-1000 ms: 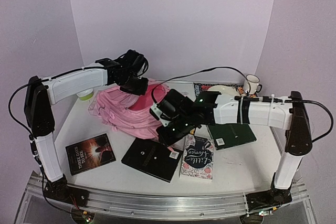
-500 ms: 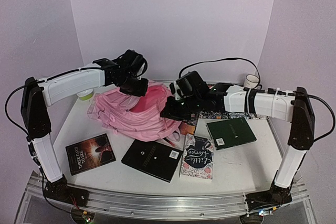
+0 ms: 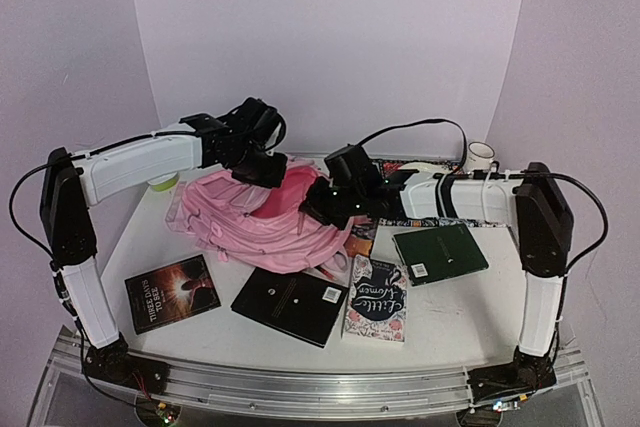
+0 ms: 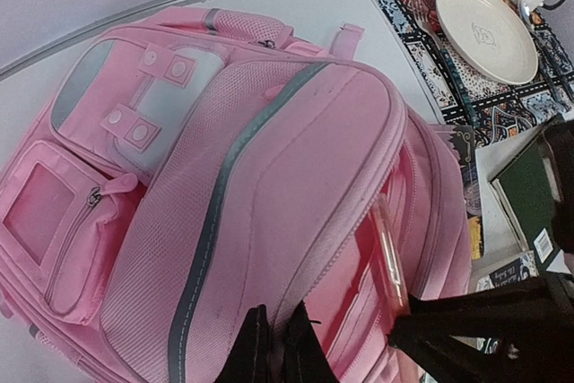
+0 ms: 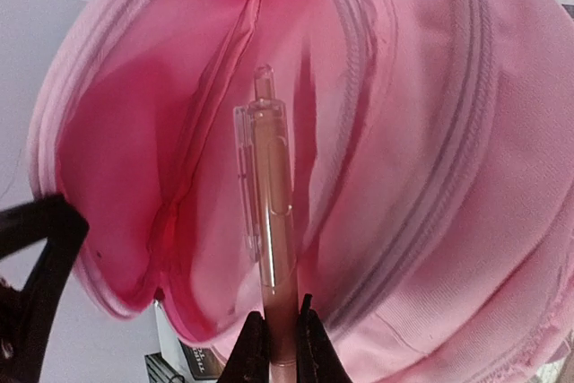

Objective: Pack the student bag
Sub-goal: Place the pen in the upper front pocket of the bag.

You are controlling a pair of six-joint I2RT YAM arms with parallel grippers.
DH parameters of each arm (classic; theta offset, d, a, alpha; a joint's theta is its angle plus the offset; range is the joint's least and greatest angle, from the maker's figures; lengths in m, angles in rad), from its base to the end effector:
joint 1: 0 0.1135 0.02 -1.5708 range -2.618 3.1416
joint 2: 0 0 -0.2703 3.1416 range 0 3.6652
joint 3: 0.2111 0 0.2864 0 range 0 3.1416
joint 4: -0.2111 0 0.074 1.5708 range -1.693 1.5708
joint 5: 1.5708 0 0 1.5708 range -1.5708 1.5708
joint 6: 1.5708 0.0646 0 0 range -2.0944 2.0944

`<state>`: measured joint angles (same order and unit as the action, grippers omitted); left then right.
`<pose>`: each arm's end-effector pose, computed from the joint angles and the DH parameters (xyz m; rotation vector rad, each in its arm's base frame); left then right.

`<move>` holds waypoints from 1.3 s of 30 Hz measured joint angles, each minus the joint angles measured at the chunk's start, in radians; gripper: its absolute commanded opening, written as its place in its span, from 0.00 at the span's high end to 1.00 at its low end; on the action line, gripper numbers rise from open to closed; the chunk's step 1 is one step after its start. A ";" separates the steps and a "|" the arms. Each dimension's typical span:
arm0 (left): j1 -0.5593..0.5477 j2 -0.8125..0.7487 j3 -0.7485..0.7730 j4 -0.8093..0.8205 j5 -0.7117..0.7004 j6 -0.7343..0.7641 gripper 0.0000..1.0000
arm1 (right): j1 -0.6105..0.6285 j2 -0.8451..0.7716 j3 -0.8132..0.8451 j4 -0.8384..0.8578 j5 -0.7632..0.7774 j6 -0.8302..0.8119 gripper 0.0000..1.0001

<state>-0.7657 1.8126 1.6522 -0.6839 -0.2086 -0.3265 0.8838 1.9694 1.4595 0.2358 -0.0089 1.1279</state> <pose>0.3422 -0.3105 0.2879 0.4306 2.3683 -0.2597 0.3370 0.4117 0.2408 0.2480 2.0799 1.3453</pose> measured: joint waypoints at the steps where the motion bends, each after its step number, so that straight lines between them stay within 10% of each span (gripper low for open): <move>1: -0.001 -0.001 -0.003 0.001 0.000 -0.001 1.00 | -0.002 0.017 0.015 0.008 0.002 0.014 1.00; 7: -0.004 -0.002 -0.013 0.002 -0.004 -0.003 1.00 | -0.004 0.090 0.114 0.050 0.006 0.067 0.99; 13: -0.004 -0.002 -0.013 0.003 -0.004 -0.003 1.00 | -0.004 0.130 0.170 0.076 0.006 0.099 0.61; 24: 0.002 -0.002 -0.013 0.003 -0.031 0.015 1.00 | -0.011 0.153 0.185 0.093 -0.040 -0.012 0.38; 39: 0.060 0.017 0.033 -0.016 -0.053 0.059 1.00 | -0.018 -0.067 0.027 -0.223 -0.076 -0.590 0.36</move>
<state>-0.7053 1.8297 1.6853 -0.6995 -0.2613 -0.2679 0.8661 1.9023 1.4861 0.0133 -0.0851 0.5377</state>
